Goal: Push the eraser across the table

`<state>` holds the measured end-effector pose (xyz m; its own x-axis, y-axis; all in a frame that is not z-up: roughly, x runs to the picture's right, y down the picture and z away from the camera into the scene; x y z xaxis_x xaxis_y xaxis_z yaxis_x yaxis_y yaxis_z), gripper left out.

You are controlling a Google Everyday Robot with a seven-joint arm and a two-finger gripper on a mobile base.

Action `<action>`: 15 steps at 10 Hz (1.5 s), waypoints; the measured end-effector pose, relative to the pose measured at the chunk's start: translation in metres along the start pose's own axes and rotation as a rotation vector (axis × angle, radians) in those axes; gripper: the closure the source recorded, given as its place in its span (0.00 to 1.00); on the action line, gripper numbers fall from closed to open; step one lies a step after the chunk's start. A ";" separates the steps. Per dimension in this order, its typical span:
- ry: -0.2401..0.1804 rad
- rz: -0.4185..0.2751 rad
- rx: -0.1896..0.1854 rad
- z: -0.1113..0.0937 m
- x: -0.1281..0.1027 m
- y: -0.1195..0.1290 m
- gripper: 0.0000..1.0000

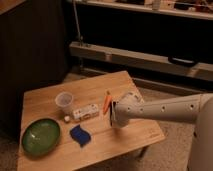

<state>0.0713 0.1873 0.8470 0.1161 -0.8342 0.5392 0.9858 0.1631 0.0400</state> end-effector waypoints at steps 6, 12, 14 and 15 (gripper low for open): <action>0.068 0.032 -0.024 -0.001 0.068 0.009 1.00; 0.115 -0.018 -0.060 0.008 0.138 -0.008 1.00; 0.130 -0.032 -0.069 0.010 0.159 -0.019 1.00; 0.140 -0.048 -0.062 0.010 0.174 -0.032 1.00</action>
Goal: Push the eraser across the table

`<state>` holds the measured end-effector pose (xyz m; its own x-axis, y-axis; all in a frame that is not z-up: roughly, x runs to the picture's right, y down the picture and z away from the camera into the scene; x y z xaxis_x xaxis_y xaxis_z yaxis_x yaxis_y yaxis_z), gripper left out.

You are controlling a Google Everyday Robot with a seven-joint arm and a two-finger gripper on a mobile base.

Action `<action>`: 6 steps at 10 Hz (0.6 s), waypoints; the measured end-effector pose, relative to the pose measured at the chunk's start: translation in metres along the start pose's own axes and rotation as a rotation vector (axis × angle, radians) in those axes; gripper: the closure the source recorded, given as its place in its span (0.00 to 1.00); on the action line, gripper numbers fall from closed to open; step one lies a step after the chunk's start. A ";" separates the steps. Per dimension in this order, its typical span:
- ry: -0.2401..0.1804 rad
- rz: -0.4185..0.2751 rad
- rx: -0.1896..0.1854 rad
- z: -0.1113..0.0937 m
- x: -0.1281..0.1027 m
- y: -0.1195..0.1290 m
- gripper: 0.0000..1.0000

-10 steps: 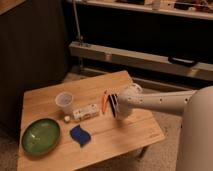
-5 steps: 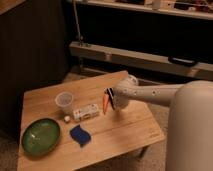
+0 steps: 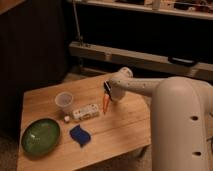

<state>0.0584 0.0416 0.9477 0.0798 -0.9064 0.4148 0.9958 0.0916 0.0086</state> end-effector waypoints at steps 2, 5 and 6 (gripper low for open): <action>0.000 -0.006 0.010 0.002 0.017 -0.004 1.00; 0.008 0.009 0.045 -0.004 0.026 0.000 0.96; 0.010 0.003 0.044 -0.004 0.026 -0.002 0.96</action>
